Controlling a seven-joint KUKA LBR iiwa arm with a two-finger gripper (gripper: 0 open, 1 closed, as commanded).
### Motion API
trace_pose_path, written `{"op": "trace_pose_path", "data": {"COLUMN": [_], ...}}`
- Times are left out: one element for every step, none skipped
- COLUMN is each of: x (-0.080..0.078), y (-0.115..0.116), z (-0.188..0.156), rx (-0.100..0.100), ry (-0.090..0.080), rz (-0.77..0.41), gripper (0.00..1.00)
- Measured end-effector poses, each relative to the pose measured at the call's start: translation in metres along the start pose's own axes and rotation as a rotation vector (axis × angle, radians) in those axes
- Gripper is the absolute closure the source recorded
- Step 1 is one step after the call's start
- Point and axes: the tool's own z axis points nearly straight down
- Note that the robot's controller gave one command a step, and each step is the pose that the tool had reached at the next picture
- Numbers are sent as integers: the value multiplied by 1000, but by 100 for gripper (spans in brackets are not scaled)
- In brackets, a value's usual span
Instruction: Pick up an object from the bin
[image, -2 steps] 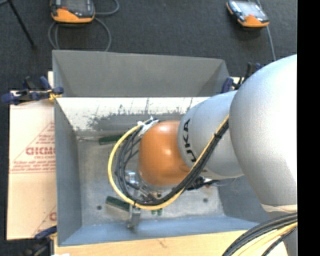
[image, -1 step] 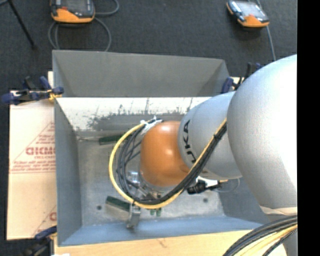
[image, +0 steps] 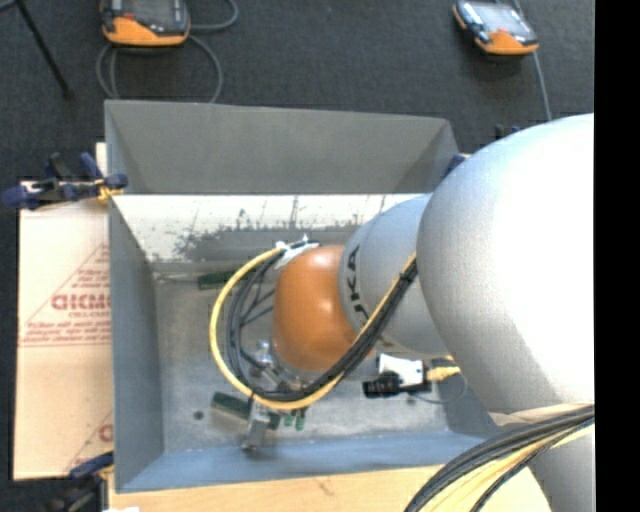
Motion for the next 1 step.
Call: {"op": "trace_pose_path", "data": {"x": [0], "y": [-1], "z": [0], "rx": [0], "ry": [0], "rz": [1], "gripper": [0]}}
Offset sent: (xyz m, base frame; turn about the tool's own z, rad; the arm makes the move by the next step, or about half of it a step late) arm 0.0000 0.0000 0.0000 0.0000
